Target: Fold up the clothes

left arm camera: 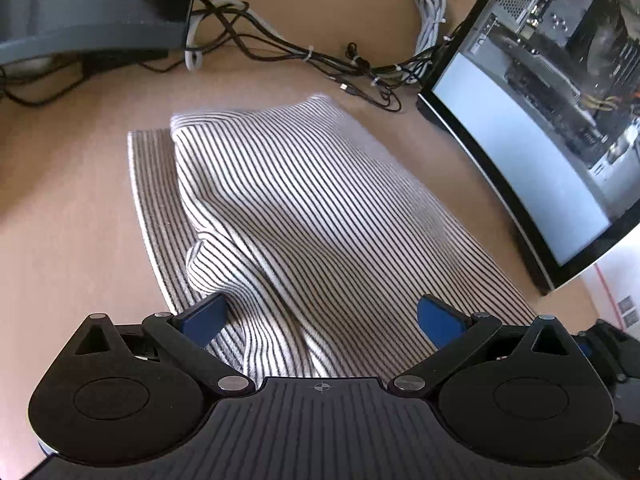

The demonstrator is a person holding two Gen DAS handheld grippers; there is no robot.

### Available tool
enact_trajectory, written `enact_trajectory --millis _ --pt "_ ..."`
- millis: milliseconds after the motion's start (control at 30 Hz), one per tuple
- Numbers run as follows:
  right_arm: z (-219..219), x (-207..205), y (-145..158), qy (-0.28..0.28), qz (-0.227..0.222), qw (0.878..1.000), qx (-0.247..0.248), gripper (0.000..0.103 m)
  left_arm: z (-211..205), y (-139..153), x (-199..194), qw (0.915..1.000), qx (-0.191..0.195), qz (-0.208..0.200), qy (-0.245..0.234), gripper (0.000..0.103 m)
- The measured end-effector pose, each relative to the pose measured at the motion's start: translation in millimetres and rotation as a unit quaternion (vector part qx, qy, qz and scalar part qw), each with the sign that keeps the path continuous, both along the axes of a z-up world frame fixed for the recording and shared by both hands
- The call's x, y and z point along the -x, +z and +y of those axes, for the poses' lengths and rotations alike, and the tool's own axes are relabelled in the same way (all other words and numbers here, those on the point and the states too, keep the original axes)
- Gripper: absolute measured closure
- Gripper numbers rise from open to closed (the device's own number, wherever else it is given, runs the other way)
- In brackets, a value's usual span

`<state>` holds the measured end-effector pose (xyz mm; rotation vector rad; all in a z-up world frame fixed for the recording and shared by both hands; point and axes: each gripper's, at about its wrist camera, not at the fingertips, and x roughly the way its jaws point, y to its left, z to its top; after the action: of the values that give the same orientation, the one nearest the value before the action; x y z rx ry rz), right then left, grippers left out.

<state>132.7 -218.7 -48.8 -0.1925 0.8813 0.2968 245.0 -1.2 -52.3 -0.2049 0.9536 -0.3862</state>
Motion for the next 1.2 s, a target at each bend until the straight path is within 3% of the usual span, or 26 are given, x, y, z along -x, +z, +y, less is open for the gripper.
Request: enact_trajectory --millis 200,300,367,467,633,700,767,867,1033,1200 --pt "-10 2 43 0.051 -0.04 0.997 -0.03 0.0 1 1 3 0.9998 -0.016 -0.003 0.007 0.0" --pt "-23 -8 59 0.041 -0.063 0.997 -0.028 0.0 8 6 6 0.9997 -0.015 -0.002 0.02 0.0" --pt "-33 -20 53 0.019 -0.058 0.998 -0.006 0.0 13 12 12 0.9997 -0.007 -0.001 0.022 0.0" --pt "-34 -34 21 -0.006 -0.017 0.998 0.066 0.0 15 17 25 0.9999 0.011 0.008 -0.005 0.0" --pt "-11 -19 6 0.013 -0.039 0.996 0.082 0.0 5 1 37 0.9976 -0.046 0.014 -0.05 0.0" --pt "-1 -12 8 0.037 -0.04 0.995 0.085 0.0 7 -1 35 0.9952 -0.081 0.0 -0.054 0.0" --pt "9 -4 7 0.057 -0.047 0.994 0.087 0.0 14 -2 30 0.9947 -0.091 -0.001 -0.049 0.0" --pt "11 -3 6 0.059 -0.039 0.996 0.057 0.0 27 -3 24 0.9959 -0.085 0.007 -0.031 0.0" --pt "-5 -16 0 0.006 0.015 1.0 -0.022 0.0 35 0 23 0.9962 -0.081 0.016 -0.025 0.0" --pt "-28 -21 -8 -0.042 0.069 0.988 -0.129 0.0 45 5 33 0.9977 -0.05 0.034 -0.031 0.0"
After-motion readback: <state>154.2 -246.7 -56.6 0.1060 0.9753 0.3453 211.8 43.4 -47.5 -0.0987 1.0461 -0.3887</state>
